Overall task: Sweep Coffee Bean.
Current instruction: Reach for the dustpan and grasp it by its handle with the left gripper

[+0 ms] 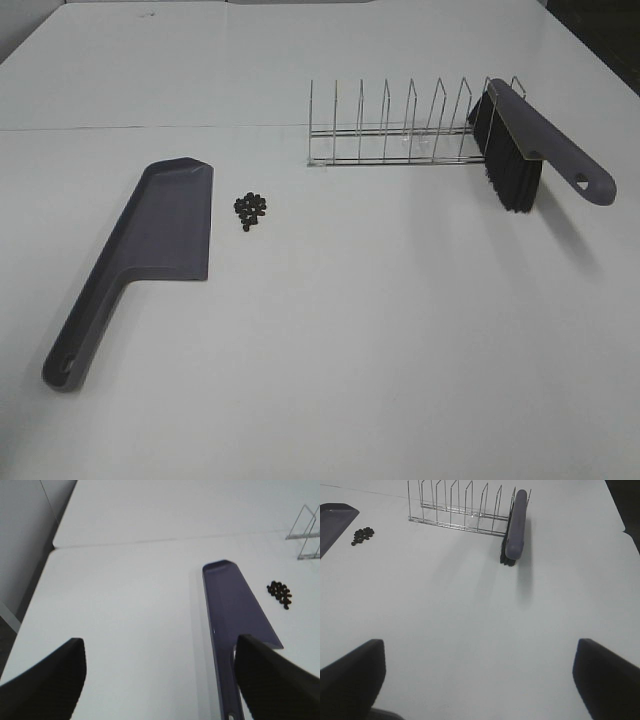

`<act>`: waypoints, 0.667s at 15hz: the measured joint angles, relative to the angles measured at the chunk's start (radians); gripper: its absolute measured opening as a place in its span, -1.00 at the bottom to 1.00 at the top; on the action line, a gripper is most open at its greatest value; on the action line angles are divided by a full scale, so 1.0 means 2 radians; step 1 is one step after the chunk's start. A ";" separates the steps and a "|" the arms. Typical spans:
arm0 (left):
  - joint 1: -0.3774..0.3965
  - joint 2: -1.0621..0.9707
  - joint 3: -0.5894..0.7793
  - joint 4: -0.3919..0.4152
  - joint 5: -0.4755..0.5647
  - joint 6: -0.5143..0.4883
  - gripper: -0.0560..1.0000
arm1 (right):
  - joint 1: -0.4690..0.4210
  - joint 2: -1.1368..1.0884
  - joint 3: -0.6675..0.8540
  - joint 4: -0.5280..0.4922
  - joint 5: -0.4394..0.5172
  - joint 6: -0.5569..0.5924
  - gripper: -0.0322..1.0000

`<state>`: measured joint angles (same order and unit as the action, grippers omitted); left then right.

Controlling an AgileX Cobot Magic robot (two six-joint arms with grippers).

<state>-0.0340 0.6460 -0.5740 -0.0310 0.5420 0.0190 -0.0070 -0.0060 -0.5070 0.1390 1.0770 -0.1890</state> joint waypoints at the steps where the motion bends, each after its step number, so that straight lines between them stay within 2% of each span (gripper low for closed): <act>1: 0.000 0.057 -0.017 -0.009 0.002 0.000 0.52 | 0.000 0.000 0.000 0.000 0.000 0.000 0.75; 6: 0.000 0.298 -0.092 -0.066 0.027 0.001 0.52 | 0.000 0.000 0.000 0.000 0.000 0.000 0.75; 10: 0.000 0.432 -0.144 -0.091 0.067 0.001 0.52 | 0.000 0.000 0.000 0.000 0.000 0.000 0.75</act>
<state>-0.0340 1.5100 -0.8620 -0.2140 0.6770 0.0200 -0.0070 -0.0060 -0.5070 0.1390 1.0770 -0.1890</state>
